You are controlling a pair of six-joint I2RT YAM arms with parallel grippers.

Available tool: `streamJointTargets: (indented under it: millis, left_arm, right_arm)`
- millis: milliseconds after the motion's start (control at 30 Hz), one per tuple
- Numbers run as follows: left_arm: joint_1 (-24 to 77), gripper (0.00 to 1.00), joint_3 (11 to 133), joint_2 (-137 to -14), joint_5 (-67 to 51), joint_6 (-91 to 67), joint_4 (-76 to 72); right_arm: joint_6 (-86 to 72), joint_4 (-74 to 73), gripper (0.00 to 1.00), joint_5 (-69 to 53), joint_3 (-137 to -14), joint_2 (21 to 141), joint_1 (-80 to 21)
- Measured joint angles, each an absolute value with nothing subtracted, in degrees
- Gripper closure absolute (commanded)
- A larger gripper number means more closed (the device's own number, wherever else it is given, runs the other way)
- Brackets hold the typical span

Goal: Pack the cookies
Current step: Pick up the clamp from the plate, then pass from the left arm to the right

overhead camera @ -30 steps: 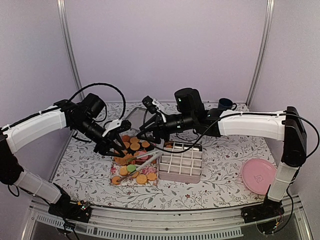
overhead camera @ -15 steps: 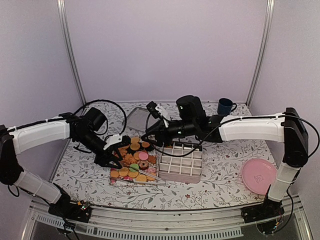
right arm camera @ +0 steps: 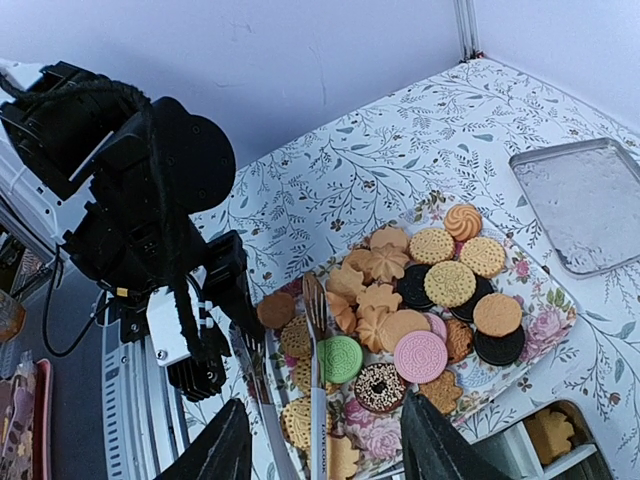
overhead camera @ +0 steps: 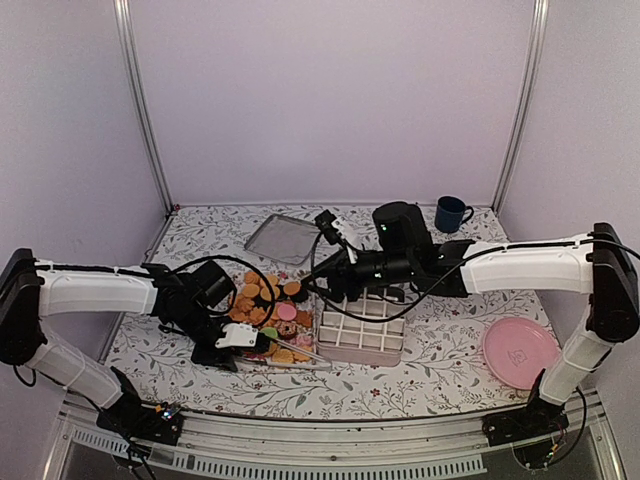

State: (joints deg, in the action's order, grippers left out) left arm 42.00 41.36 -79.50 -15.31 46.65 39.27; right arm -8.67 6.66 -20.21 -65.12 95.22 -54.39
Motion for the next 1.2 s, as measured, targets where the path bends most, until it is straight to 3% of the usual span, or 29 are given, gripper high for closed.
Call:
streamJointTargets:
  millis: [267,400,600,833,1200]
  left_arm:
    - [42.9,0.93,40.6,-79.5,-11.1,47.4,36.0]
    - [43.5,1.00,40.6,-79.5,-11.3,47.4,35.8]
    - [43.7,1.00,41.3,-78.5,-13.3,46.9,37.6]
    - [43.6,1.00,47.1,-75.4,-20.8,45.9,44.1]
    - [37.2,1.00,57.3,-75.7,-38.5,45.8,53.5]
  right_arm:
    - [-10.9,6.9,0.48,-20.2,-61.9,93.5,-54.4]
    - [-11.6,5.9,0.29,-20.1,-59.8,91.0,-54.8]
    - [-11.6,4.0,0.02,-20.0,-55.2,84.8,-55.2]
    - [-12.4,10.3,0.01,-21.3,-48.9,79.3,-55.2]
    - [-14.9,32.6,0.01,-25.0,-38.3,77.3,-55.2]
